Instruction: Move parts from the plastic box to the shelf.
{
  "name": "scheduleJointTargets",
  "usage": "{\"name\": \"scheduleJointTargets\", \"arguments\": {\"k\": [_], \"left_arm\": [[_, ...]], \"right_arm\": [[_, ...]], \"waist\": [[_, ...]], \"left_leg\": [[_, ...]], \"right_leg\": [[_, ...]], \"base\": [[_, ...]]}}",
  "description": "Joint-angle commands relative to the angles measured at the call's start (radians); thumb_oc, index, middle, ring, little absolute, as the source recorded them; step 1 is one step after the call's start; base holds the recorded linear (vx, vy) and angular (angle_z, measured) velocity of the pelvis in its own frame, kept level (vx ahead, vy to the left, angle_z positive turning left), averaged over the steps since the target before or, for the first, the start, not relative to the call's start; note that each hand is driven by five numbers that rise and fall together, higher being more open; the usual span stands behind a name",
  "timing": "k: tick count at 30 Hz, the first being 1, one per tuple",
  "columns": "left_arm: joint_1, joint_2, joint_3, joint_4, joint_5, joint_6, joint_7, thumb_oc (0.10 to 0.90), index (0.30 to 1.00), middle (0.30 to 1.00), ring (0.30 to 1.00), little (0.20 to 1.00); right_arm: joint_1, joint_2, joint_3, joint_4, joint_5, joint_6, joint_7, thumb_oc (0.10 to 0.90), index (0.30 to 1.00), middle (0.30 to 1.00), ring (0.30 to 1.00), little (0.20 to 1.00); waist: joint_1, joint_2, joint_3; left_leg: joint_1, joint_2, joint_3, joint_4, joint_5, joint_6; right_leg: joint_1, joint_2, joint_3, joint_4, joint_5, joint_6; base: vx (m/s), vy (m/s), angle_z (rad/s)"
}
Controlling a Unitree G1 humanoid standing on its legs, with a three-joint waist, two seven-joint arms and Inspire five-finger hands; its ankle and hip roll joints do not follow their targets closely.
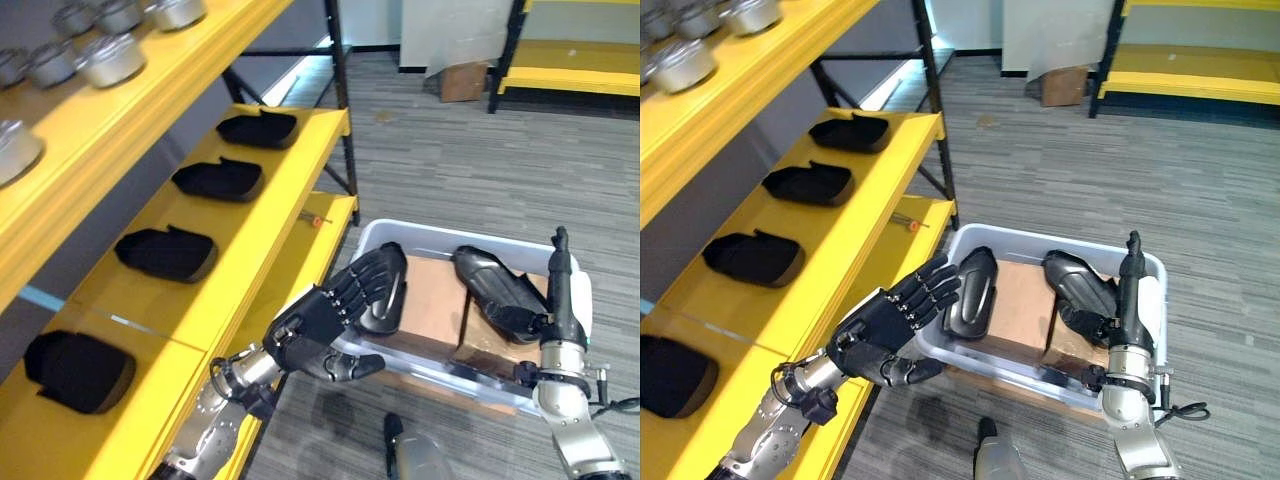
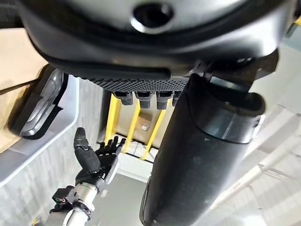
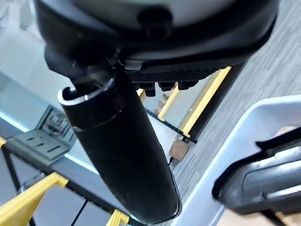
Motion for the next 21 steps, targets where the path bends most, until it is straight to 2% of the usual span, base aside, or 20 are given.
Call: {"name": "scheduleJointTargets", "arguments": {"k": [1,2,3,6,12,14,16,17,19,21], "left_arm": [[0.014,-0.030,0.121,-0.092,-0.042,-0.103,-0.041,0.900,1.000,1.000,1.000,1.000],[0.044,-0.028,0.150,-0.095,-0.031,-0.095,-0.071,0.900,1.000,1.000,1.000,1.000],[0.051,-0.027,0.154,-0.096,-0.024,-0.098,-0.075,0.900,1.000,1.000,1.000,1.000],[0.076,-0.020,0.170,-0.095,-0.008,-0.113,-0.090,0.900,1.000,1.000,1.000,1.000],[0.085,0.018,0.179,-0.091,-0.058,-0.154,-0.110,0.900,1.000,1.000,1.000,1.000],[0.079,0.021,0.183,-0.088,-0.073,-0.146,-0.132,0.900,1.000,1.000,1.000,1.000],[0.070,0.019,0.185,-0.077,-0.059,-0.149,-0.122,0.900,1.000,1.000,1.000,1.000],[0.060,0.022,0.182,-0.071,-0.053,-0.157,-0.107,0.900,1.000,1.000,1.000,1.000],[0.044,0.023,0.174,-0.058,-0.069,-0.163,-0.116,0.900,1.000,1.000,1.000,1.000],[0.030,0.021,0.164,-0.051,-0.083,-0.158,-0.142,0.900,1.000,1.000,1.000,1.000]], "right_arm": [[-0.088,-0.027,0.000,-0.106,0.042,-0.126,0.035,0.900,1.000,1.000,1.000,1.000],[-0.079,-0.003,0.023,-0.120,0.033,-0.113,0.057,0.900,1.000,1.000,1.000,1.000],[-0.079,0.009,0.041,-0.125,0.021,-0.115,0.048,0.900,1.000,1.000,1.000,1.000],[-0.096,0.033,0.102,-0.133,0.024,-0.099,0.038,0.900,1.000,1.000,1.000,1.000],[-0.120,0.030,0.136,-0.114,0.033,-0.106,0.042,0.900,1.000,1.000,1.000,1.000],[-0.130,0.028,0.138,-0.118,0.032,-0.106,0.059,0.900,1.000,1.000,1.000,1.000],[-0.142,0.037,0.145,-0.121,0.004,-0.111,0.071,0.900,1.000,1.000,1.000,1.000],[-0.148,0.039,0.150,-0.122,-0.008,-0.119,0.075,0.900,1.000,1.000,1.000,1.000],[-0.148,0.037,0.156,-0.127,-0.028,-0.127,0.065,0.900,1.000,1.000,1.000,1.000],[-0.141,0.029,0.151,-0.139,-0.037,-0.123,0.062,0.900,1.000,1.000,1.000,1.000]], "waist": [[0.054,-0.045,-0.019],[0.074,-0.049,-0.025],[0.082,-0.046,-0.026],[0.119,-0.048,-0.024],[0.137,-0.051,-0.042],[0.139,-0.050,-0.039],[0.140,-0.048,-0.025],[0.141,-0.050,-0.018],[0.141,-0.054,-0.010],[0.130,-0.058,-0.006]], "left_leg": [[-0.057,-0.119,-0.070,0.040,-0.068,0.073],[-0.054,-0.217,-0.113,0.036,-0.154,0.117],[-0.051,-0.247,-0.132,0.019,-0.166,0.133],[-0.055,-0.295,-0.276,-0.031,-0.140,0.161],[-0.034,-0.294,-0.304,-0.102,-0.103,0.176],[-0.033,-0.288,-0.302,-0.107,-0.099,0.184],[-0.030,-0.278,-0.304,-0.106,-0.100,0.195],[-0.031,-0.274,-0.299,-0.102,-0.102,0.199],[-0.032,-0.271,-0.296,-0.092,-0.108,0.202],[-0.032,-0.267,-0.312,-0.076,-0.118,0.204]], "right_leg": [[0.166,0.005,-0.053,-0.152,-0.036,0.072],[0.166,0.015,-0.021,-0.164,-0.014,0.086],[0.164,0.025,-0.008,-0.161,-0.011,0.093],[0.150,0.061,0.054,-0.131,-0.018,0.098],[0.154,0.082,0.061,-0.102,-0.036,0.100],[0.143,0.092,0.052,-0.029,-0.072,0.096],[0.076,0.082,0.041,0.121,-0.056,0.119],[0.060,0.066,0.034,0.135,-0.057,0.124],[0.062,0.047,0.038,0.116,-0.053,0.129],[0.084,0.031,0.092,0.054,-0.051,0.132]], "base": [[0.07,-0.154,-1.49],[0.03,-0.099,-1.24],[0.02,-0.088,-0.98],[-0.02,-0.036,-0.76],[-0.06,0.088,-0.22],[-0.03,0.100,-0.12],[-0.06,0.060,-0.16],[-0.04,0.002,-0.04],[-0.01,-0.048,-0.16],[0.03,-0.088,-0.13]]}}
